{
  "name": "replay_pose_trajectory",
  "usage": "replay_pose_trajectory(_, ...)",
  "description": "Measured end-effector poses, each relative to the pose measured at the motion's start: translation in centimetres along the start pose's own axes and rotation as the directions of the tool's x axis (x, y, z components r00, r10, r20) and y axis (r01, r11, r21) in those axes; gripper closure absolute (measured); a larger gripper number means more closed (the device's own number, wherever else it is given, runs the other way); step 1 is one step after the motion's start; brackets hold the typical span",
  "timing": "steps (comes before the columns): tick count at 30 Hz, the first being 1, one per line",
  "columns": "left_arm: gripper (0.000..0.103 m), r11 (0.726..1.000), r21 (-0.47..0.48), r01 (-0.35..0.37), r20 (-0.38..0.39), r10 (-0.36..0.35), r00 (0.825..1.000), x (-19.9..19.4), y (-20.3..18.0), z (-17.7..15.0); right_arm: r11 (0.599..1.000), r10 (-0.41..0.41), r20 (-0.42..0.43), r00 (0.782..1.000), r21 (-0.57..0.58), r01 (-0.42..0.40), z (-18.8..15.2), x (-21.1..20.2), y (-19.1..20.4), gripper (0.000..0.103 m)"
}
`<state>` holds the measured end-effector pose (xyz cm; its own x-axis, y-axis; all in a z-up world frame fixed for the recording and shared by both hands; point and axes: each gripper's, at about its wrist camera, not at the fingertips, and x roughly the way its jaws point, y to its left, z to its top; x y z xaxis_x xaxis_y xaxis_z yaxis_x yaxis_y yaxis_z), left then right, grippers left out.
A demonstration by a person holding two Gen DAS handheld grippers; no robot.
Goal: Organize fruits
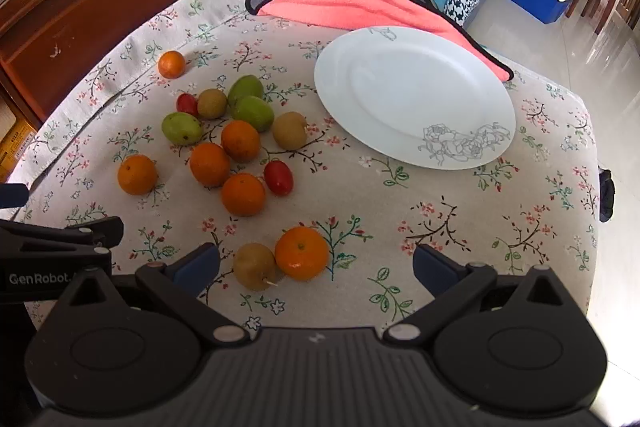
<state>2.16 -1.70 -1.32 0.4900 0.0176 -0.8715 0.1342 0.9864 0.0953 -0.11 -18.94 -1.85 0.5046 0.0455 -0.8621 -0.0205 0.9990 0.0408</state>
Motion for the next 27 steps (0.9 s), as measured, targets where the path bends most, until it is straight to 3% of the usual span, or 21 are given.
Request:
replay_pose_trajectory(12,0.0,0.998,-0.057,0.037,0.037,-0.035,0.999,-0.3,2.8,0.6,0.988,0.134,0.076,0.988,0.07,-0.139,-0.8,-1.7,-4.5,0.002)
replay_pose_trajectory(18,0.001,0.997,-0.059,0.043,0.072,-0.039,0.997,-0.5,3.4,0.5,0.98,0.177,0.095,0.98,0.076,-0.184,-2.0,-2.0,-6.4,0.008)
replay_pose_trajectory(27,0.004,0.998,-0.01,0.059,0.111,-0.058,0.992,-0.4,2.5,0.3,0.962,0.255,0.113,0.96,0.073,-0.264,-3.0,-1.6,-6.7,0.035)
